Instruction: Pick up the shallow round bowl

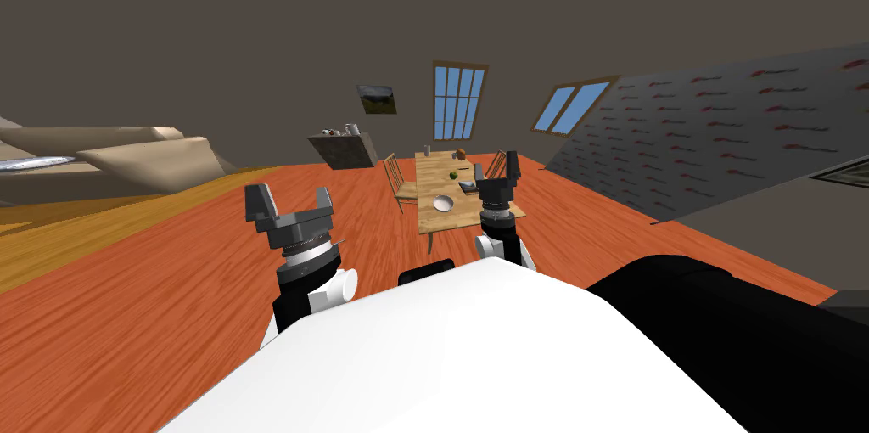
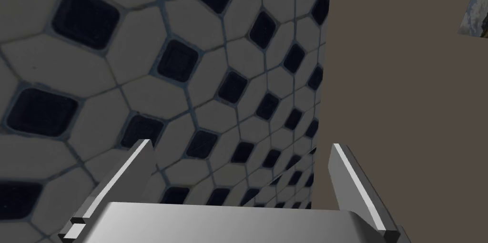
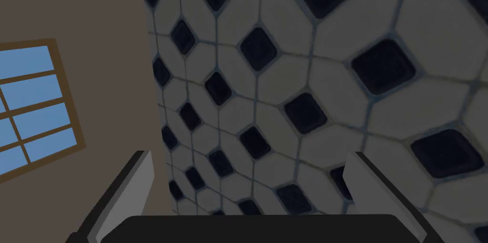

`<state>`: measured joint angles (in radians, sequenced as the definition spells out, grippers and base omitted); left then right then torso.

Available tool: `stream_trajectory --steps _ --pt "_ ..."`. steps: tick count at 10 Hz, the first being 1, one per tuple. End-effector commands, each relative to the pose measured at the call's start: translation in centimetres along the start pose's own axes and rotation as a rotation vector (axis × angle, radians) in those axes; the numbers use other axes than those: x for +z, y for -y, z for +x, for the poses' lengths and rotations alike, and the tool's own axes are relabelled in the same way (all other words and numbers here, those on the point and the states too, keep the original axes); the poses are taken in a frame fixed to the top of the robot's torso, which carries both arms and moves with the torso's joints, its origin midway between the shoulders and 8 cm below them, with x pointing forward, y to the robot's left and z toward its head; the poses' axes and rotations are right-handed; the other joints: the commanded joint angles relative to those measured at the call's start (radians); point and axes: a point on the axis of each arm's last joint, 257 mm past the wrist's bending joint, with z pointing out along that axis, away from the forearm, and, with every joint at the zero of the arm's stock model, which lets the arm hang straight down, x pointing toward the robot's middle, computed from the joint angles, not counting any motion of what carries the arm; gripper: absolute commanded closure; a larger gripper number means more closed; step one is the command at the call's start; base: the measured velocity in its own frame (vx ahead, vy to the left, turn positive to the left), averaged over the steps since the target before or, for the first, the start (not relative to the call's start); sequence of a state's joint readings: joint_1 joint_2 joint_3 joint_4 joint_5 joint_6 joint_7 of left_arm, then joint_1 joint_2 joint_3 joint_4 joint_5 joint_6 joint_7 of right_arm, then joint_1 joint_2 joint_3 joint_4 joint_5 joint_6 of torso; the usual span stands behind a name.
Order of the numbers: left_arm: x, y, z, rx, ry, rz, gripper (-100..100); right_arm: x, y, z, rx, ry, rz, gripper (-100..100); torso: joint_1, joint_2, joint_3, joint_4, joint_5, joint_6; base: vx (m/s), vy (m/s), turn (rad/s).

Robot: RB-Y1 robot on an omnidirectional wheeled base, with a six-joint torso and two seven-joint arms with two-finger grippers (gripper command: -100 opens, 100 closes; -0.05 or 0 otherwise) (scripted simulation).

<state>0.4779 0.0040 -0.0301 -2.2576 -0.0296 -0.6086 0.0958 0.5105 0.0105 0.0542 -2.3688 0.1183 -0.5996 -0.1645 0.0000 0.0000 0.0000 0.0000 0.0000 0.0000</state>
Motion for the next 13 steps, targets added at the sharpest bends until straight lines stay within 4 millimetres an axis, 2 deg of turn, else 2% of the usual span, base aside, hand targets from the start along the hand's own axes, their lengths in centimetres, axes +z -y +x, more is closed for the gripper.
stream_trajectory --steps 1,4,7,8,12,13 --pt "0.0 0.0 0.0 0.000 0.000 0.000 0 -0.2 0.4 0.2 -0.016 -0.027 0.017 -100 0.000 0.000 0.000 0.000 0.000 0.000 -0.002 0.012 0.033" --pt "0.0 0.0 0.0 0.000 0.000 0.000 0 -1.0 2.1 0.5 -0.078 -0.091 0.085 -100 0.002 0.000 0.000 0.000 0.000 0.000 -0.004 0.034 0.066" --pt "0.0 0.0 0.0 0.000 0.000 0.000 0 -2.6 5.2 0.3 -0.167 -0.158 0.201 -100 0.003 0.001 0.001 0.000 0.001 0.000 -0.017 0.058 0.113" --pt "0.0 0.0 0.0 0.000 0.000 0.000 0 -2.6 5.2 0.3 -0.167 -0.159 0.201 -100 0.004 0.001 0.001 0.000 0.001 0.000 -0.019 0.043 0.031" --pt "0.0 0.0 0.0 0.000 0.000 0.000 0 -6.8 10.6 -0.5 -0.299 -0.263 0.415 -100 0.005 0.002 0.001 0.000 0.001 0.000 -0.030 0.070 0.163" --pt "0.0 0.0 0.0 0.000 0.000 0.000 0 -6.9 10.8 -0.5 -0.305 -0.265 0.425 -100 0.005 0.002 0.001 0.001 0.001 0.000 -0.023 0.051 0.066"
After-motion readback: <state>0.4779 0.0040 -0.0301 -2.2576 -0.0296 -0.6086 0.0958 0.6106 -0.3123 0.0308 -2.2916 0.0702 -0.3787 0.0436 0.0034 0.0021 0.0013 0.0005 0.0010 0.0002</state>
